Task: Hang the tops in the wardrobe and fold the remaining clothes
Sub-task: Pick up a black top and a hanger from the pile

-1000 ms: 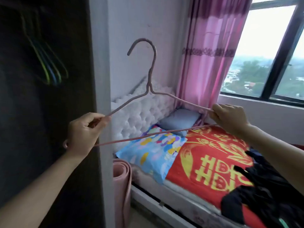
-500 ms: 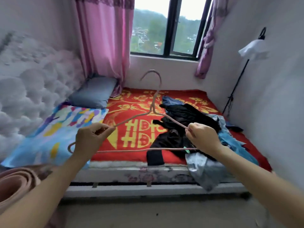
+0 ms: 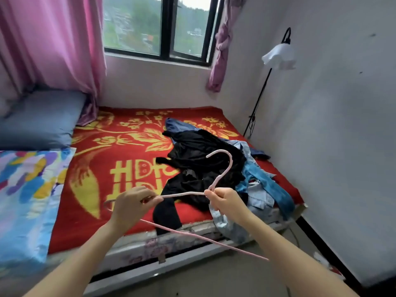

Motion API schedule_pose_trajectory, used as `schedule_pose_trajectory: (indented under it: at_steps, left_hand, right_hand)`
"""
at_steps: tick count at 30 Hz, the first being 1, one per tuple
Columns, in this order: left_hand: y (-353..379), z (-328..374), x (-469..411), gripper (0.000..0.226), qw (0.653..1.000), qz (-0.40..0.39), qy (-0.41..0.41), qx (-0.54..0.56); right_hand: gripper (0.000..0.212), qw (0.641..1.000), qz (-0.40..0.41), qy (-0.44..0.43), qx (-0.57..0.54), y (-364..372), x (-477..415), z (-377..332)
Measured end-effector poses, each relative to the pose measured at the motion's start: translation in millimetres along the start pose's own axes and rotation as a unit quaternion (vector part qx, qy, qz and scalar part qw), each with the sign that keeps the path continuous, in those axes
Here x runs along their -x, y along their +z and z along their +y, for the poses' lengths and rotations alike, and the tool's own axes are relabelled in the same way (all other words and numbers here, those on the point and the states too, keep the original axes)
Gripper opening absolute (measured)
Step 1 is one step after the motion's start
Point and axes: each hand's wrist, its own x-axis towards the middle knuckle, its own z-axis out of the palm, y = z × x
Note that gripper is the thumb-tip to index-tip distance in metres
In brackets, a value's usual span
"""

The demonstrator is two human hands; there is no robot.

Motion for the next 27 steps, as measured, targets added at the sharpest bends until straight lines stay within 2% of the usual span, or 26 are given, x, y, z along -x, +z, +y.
schedule_pose_trajectory:
  at_steps: [2,7,9,13,19,22,27]
  left_hand:
    - [20.8,-4.1,-6.8,0.063,1.0,-0.026,0.009,0.016]
    - [96.4,-0.5,-20.8,0.019,0.993,-0.117,0.007,0.025]
    - [131.1,6.9,-33.7,0.014,0.989,-0.145,0.016,0.025]
    - [194.9,28.1,-53.1,0.016,0.984,-0.175,-0.008,0.039]
    - [287.0,50.8,-94.9,0.015,0.98,-0.196,0.029,-0.002]
    - [329.9,69.3,-119.0,0.025,0.976,-0.204,0.068,-0.043]
    - [385.4,96.8,-157.9,0.046,0.969,-0.221,0.046,-0.101]
  right_hand:
    - [0.045,0.999,0.024,0.029,-0.025,-2.7,-2.7,14.4]
    - [0.047,0.99,0.055,0.125,-0.025,-34.9,8.2,68.6]
    - [0.039,0.985,0.062,0.158,-0.042,-55.7,10.9,92.7]
    - [0.033,0.973,0.102,0.2,-0.057,-88.5,10.7,138.9]
    - [0.034,0.967,0.117,0.212,-0.083,-144.0,-9.7,212.2]
    - [0.033,0.965,0.133,0.211,-0.085,-184.3,-23.6,244.0]
    - [0.034,0.945,0.201,0.242,-0.096,-253.6,-40.6,293.1]
